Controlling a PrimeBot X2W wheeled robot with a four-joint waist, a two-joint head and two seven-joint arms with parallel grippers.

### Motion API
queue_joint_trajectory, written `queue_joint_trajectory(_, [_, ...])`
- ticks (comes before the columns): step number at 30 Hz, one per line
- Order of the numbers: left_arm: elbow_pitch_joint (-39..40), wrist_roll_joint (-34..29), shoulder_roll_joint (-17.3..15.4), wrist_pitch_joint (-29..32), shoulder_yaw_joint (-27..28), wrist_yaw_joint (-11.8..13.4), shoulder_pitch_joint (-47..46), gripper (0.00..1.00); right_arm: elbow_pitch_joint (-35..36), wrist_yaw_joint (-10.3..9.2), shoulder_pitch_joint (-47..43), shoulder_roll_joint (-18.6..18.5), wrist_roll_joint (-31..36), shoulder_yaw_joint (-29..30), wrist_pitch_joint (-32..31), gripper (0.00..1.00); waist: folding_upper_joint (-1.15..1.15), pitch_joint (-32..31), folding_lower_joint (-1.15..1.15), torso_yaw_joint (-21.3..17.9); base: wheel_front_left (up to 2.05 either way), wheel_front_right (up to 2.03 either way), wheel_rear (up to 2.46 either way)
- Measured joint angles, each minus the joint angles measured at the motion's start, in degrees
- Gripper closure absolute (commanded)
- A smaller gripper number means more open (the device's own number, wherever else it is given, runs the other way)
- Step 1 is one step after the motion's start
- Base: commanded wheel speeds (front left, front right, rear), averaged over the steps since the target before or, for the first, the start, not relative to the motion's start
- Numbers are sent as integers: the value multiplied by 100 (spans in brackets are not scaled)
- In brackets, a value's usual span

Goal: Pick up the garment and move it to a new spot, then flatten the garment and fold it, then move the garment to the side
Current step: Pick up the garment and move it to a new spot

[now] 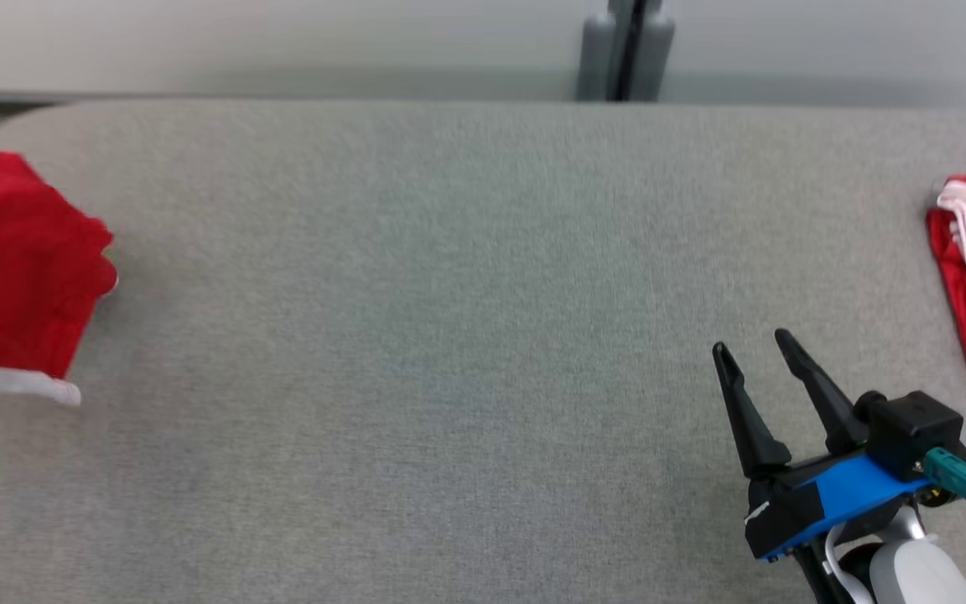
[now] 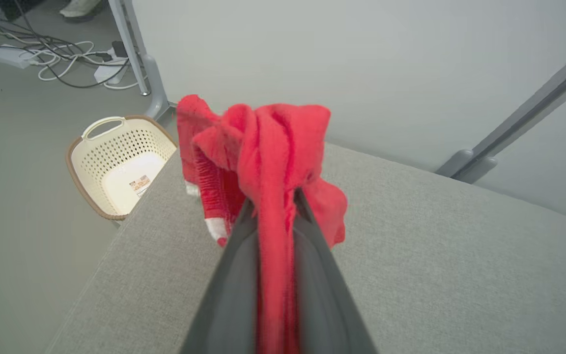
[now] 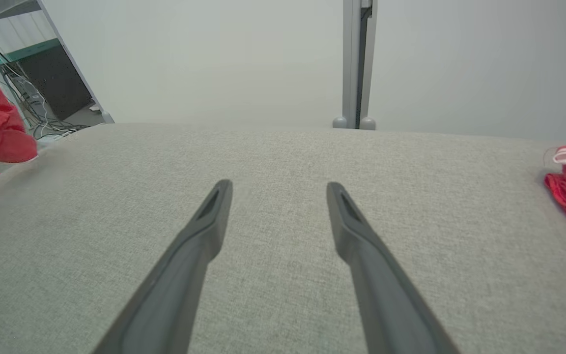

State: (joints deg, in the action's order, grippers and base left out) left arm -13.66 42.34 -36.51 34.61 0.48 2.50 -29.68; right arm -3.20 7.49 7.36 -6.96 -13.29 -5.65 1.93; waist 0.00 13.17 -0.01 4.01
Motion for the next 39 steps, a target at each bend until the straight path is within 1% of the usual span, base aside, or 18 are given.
queue_joint_trajectory(5, [699, -405, 34, 177, -512, 10, -508, 100, -49, -1, -185, 101, -37, 29, 22, 0, 0, -510, -1, 56, 0, 0, 0])
queue_joint_trajectory(8, [1114, -450, 169, 320, -759, 9, -736, 100, -62, 0, -257, 153, -42, 14, 23, 0, 0, -741, -1, -10, 0, 0, 0])
queue_joint_trajectory(14, [1646, -416, 575, 532, -1285, -156, -1115, 100, -35, -1, -375, 188, -26, 76, 16, 0, 0, -936, -1, -375, 0, 0, 0])
queue_joint_trajectory(19, [1714, -431, 970, 667, -1836, -310, -1316, 100, 43, -1, -380, 232, -4, 77, 8, 0, 0, -948, 0, -735, 0, 0, 0])
queue_joint_trajectory(22, [1633, -495, 1241, 678, -2181, -383, -1348, 100, 63, -1, -374, 247, -7, 57, -7, 0, 0, -892, 0, -940, 0, 0, 0])
queue_joint_trajectory(24, [1521, -656, 1359, 627, -2451, -459, -1346, 100, 73, -1, -362, 259, -20, 36, -7, 0, 0, -831, 0, -1069, 0, 0, 0])
queue_joint_trajectory(29, [998, -664, 1825, 276, -2828, -502, -1004, 100, 76, -1, -293, 281, -38, 11, 22, 0, 0, -652, 1, -1373, 0, 0, 0])
queue_joint_trajectory(35, [109, -837, 2323, -454, -3084, -387, -617, 100, 51, -1, -222, 304, -48, -10, 77, 0, 0, -401, 1, -1631, 0, 0, 0])
queue_joint_trajectory(38, [-393, -959, 2503, -727, -3250, -319, -402, 100, 24, -1, -202, 307, -52, 5, 115, 0, 0, -321, 1, -1684, 0, 0, 0])
queue_joint_trajectory(39, [-531, -996, 2542, -817, -3307, -303, -352, 84, 18, -1, -192, 308, -54, 9, 116, 0, 0, -310, 1, -1686, 0, 0, 0])
